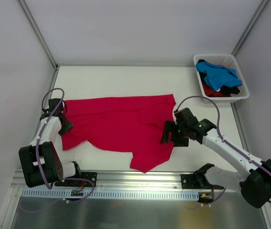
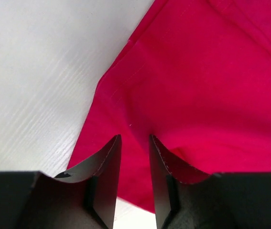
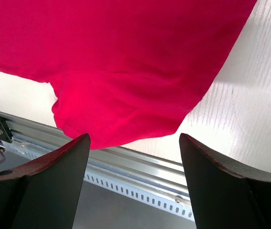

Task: Fold and stack the t-shirts
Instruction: Fold the tshirt

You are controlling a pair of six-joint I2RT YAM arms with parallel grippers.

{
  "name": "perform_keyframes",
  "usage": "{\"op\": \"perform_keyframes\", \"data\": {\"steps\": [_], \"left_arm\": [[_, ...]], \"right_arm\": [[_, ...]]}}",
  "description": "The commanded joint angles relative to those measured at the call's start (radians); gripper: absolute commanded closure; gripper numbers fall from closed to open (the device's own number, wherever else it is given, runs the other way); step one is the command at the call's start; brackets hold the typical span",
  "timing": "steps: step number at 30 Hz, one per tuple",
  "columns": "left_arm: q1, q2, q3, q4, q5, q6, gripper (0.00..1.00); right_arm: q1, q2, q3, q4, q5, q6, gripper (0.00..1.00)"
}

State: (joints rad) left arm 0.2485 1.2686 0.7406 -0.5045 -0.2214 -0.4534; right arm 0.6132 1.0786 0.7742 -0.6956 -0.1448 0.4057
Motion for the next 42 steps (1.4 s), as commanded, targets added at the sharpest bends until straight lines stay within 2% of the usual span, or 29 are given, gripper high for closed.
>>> {"op": "perform_keyframes", "data": {"steps": [1,3,5,6,7,11,16,19,20,22,28,32,33,35,38,42], "left_arm": [[0.0,0.034,0.008,0.015,-0.039,-0.071,0.7],[0.0,0.055,0.008,0.023,-0.059,-0.1,0.7],[0.002,0.071,0.008,0.024,-0.064,-0.125,0.65],[0.002,0.071,0.005,0.024,-0.07,-0.14,0.52],[0.002,0.068,0.0,0.023,-0.076,-0.171,0.43],[0.002,0.013,-0.044,0.021,-0.058,-0.247,0.35],[0.002,-0.122,-0.121,-0.027,-0.024,-0.298,0.34],[0.002,-0.239,-0.15,-0.151,-0.055,-0.379,0.35],[0.002,-0.297,-0.158,-0.179,-0.076,-0.434,0.36],[0.002,-0.337,-0.184,-0.2,-0.107,-0.452,0.36],[0.017,-0.256,-0.205,-0.259,-0.14,-0.516,0.36],[0.066,-0.311,-0.204,-0.298,-0.13,-0.513,0.37],[0.115,-0.327,-0.217,-0.299,-0.115,-0.513,0.38],[0.161,-0.342,-0.237,-0.272,-0.07,-0.499,0.4],[0.187,-0.272,-0.239,-0.161,-0.035,-0.43,0.41],[0.215,-0.218,-0.271,-0.103,0.02,-0.478,0.41]], "right_arm": [[0.005,0.036,0.025,-0.007,0.002,-0.004,0.21],[0.003,0.075,0.046,-0.025,0.002,-0.022,0.21],[0.005,0.098,0.072,-0.039,0.005,-0.048,0.21],[0.005,0.115,0.077,-0.051,0.01,-0.057,0.21],[0.005,0.121,0.08,-0.056,0.014,-0.073,0.21],[0.003,0.165,0.092,-0.071,0.016,-0.091,0.2],[0.003,0.253,0.149,-0.082,0.008,-0.11,0.2],[0.003,0.303,0.213,-0.105,0.007,-0.13,0.2],[0.003,0.334,0.227,-0.108,0.004,-0.133,0.2],[0.003,0.359,0.247,-0.107,-0.009,-0.143,0.2],[-0.007,0.414,0.315,-0.107,-0.035,-0.177,0.2],[-0.02,0.386,0.33,-0.099,-0.021,-0.197,0.2],[-0.021,0.379,0.333,-0.09,-0.019,-0.199,0.2],[-0.026,0.354,0.335,-0.065,-0.013,-0.206,0.2],[-0.039,0.322,0.32,-0.029,-0.009,-0.205,0.19],[-0.073,0.296,0.304,-0.013,-0.001,-0.194,0.19]]}}
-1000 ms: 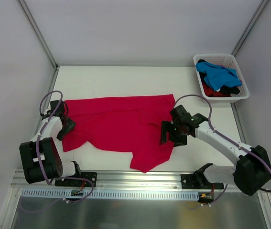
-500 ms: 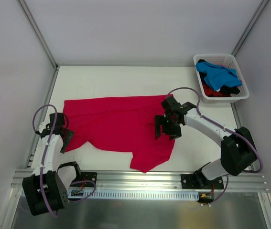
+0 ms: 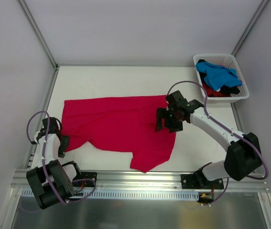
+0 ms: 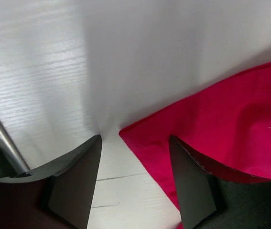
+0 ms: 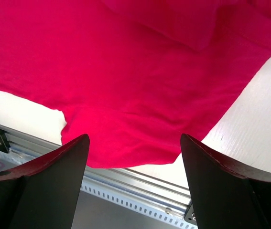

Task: Fold and stack the t-shirts
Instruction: Fold the tshirt

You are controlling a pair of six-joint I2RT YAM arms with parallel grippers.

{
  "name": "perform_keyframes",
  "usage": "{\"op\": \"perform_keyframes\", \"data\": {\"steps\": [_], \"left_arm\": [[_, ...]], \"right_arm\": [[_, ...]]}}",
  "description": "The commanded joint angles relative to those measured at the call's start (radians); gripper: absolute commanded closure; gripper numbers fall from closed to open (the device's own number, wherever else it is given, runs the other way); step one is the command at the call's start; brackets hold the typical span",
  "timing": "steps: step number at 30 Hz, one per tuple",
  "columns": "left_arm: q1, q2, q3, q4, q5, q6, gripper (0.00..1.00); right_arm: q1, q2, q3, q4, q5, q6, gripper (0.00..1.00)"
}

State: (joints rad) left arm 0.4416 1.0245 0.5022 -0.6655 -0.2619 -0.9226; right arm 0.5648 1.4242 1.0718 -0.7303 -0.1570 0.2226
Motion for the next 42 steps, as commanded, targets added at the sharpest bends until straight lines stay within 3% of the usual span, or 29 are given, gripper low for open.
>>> {"op": "perform_keyframes", "data": {"steps": [1,9,13,14,19,21,28,31,35,42], "left_arm": [[0.032,0.035,-0.04,0.078,0.073,-0.01,0.41],[0.043,0.151,0.015,0.129,0.039,0.005,0.42],[0.043,0.175,-0.005,0.13,0.061,-0.042,0.5],[0.043,0.178,-0.011,0.13,0.062,-0.057,0.61],[0.043,0.169,-0.039,0.133,0.015,-0.056,0.86],[0.043,0.164,-0.024,0.145,0.007,-0.038,1.0],[0.043,0.126,0.125,0.149,0.022,0.109,1.0],[0.043,0.086,0.16,0.149,0.027,0.162,1.0],[0.043,0.051,0.171,0.149,0.013,0.2,1.0],[0.043,0.014,0.208,0.149,-0.019,0.243,1.0]], "right_arm": [[-0.031,-0.054,0.004,0.026,0.007,-0.006,0.19],[-0.071,-0.129,-0.032,0.046,0.062,-0.023,0.18],[-0.12,-0.179,-0.074,0.045,0.056,-0.026,0.18],[-0.149,-0.197,-0.085,0.045,0.053,-0.028,0.18],[-0.192,-0.223,-0.128,0.052,0.005,-0.032,0.18],[-0.19,-0.235,-0.151,0.077,-0.019,-0.042,0.18],[-0.184,-0.284,-0.132,0.065,-0.072,-0.02,0.2],[-0.111,-0.313,-0.105,0.029,-0.025,-0.028,0.22],[0.086,-0.359,-0.197,-0.023,-0.024,0.012,0.22],[0.418,-0.389,-0.277,-0.129,0.112,0.302,0.22]]}}
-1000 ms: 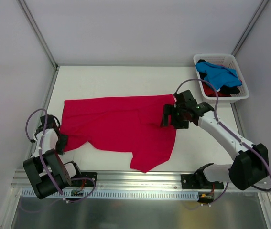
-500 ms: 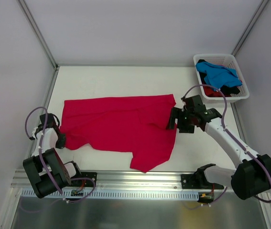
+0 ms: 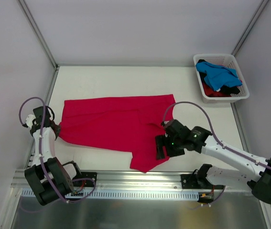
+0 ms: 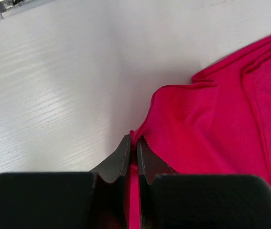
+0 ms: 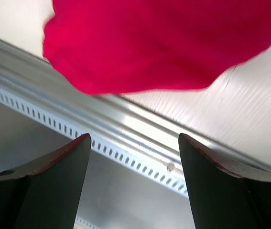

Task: Fold and stack the t-shirts
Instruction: Fold the tshirt

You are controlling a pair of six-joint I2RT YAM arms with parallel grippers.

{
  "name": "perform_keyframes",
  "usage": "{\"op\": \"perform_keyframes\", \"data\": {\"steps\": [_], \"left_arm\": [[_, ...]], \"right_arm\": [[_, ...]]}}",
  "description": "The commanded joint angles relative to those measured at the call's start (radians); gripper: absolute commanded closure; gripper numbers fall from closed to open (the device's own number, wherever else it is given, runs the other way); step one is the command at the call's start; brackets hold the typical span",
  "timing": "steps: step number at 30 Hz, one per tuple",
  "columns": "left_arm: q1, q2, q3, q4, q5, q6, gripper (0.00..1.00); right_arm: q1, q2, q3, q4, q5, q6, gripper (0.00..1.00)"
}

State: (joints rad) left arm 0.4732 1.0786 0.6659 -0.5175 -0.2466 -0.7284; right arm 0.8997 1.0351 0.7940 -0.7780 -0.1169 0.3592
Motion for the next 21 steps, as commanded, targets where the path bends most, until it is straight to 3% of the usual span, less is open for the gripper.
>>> {"op": "perform_keyframes", "data": {"steps": [1,4,7,9,12,17,21], "left_arm": [[0.012,-0.049,0.046,0.001,-0.031,0.052,1.0],[0.01,-0.066,0.038,0.001,-0.029,0.081,1.0],[0.01,-0.089,0.015,0.001,-0.034,0.099,1.0],[0.008,-0.108,-0.002,0.001,-0.028,0.11,1.0],[0.01,-0.134,-0.003,-0.001,-0.017,0.152,1.0],[0.01,-0.164,0.014,-0.001,0.012,0.192,1.0],[0.01,-0.163,0.017,0.001,0.029,0.205,1.0]], "right_arm": [[0.109,0.017,0.004,-0.095,0.088,0.206,0.23],[0.169,0.081,-0.03,-0.028,0.095,0.352,0.23],[0.194,0.117,-0.049,-0.033,0.206,0.451,0.24],[0.188,0.105,-0.106,-0.038,0.304,0.536,0.21],[0.157,0.017,-0.214,0.09,0.292,0.642,0.22],[0.124,-0.058,-0.352,0.265,0.385,0.603,0.28],[0.111,0.063,-0.349,0.406,0.313,0.592,0.32]]}}
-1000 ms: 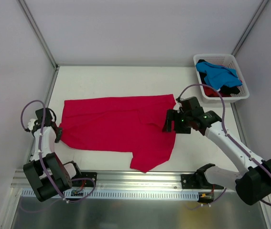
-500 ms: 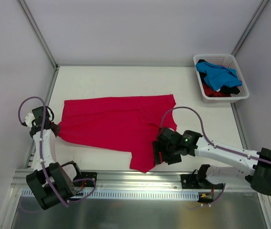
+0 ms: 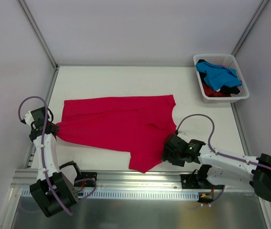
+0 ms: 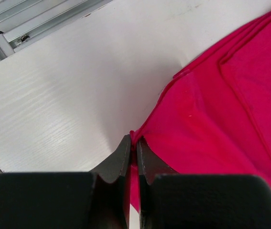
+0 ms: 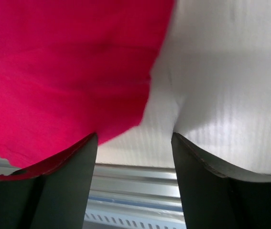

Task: Fold and stack the t-shirts
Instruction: Fold the tshirt

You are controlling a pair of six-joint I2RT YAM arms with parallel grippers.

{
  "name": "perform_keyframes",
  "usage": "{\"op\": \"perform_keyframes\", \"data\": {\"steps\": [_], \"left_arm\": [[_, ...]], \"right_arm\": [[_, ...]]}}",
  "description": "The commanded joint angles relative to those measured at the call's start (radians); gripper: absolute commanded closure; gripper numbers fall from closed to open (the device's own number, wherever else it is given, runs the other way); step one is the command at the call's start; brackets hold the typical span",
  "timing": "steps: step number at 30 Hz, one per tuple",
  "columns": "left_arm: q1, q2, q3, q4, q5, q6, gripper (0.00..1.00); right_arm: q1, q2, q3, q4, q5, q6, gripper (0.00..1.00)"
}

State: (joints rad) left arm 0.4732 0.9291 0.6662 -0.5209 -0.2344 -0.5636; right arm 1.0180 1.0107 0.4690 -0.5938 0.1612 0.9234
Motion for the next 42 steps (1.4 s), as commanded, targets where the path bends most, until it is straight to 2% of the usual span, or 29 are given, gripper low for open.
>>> {"op": "perform_keyframes", "data": {"steps": [1,6,9,10,12,13,16,21,29,33,38,42], "left_arm": [[0.01,-0.013,0.013,0.004,0.018,0.039,1.0],[0.01,-0.036,-0.023,-0.002,0.044,0.037,1.0],[0.01,-0.062,-0.045,-0.002,0.023,0.042,1.0],[0.01,-0.067,-0.047,-0.004,0.021,0.041,1.0],[0.01,-0.076,-0.043,-0.008,0.027,0.038,1.0],[0.01,-0.076,-0.042,-0.01,0.029,0.036,1.0],[0.01,-0.073,-0.037,-0.01,0.029,0.044,1.0],[0.01,-0.069,-0.036,-0.01,0.041,0.044,1.0],[0.01,-0.081,-0.024,-0.014,0.061,0.06,1.0],[0.008,-0.073,-0.028,-0.016,0.041,0.06,1.0],[0.008,-0.069,-0.016,-0.024,0.015,0.067,1.0],[0.01,-0.058,-0.004,-0.033,-0.016,0.076,1.0]], "right_arm": [[-0.003,0.106,-0.023,0.239,0.029,0.032,0.35],[0.016,0.187,0.009,0.214,0.054,0.106,0.44],[0.042,0.207,0.031,0.107,0.07,0.127,0.62],[0.048,0.203,0.037,0.083,0.075,0.133,0.73],[0.071,0.166,0.043,0.013,0.104,0.147,0.83],[0.079,0.149,0.054,-0.013,0.119,0.153,0.92],[0.083,0.062,0.077,-0.107,0.179,0.15,1.0],[0.08,-0.038,0.186,-0.227,0.233,0.085,1.0],[0.044,0.028,0.221,-0.193,0.11,0.026,1.0],[-0.03,0.011,0.227,-0.153,0.058,-0.001,1.0],[-0.197,-0.004,0.275,-0.136,-0.006,-0.141,1.0],[-0.257,0.029,0.325,-0.138,-0.051,-0.213,1.0]]}}
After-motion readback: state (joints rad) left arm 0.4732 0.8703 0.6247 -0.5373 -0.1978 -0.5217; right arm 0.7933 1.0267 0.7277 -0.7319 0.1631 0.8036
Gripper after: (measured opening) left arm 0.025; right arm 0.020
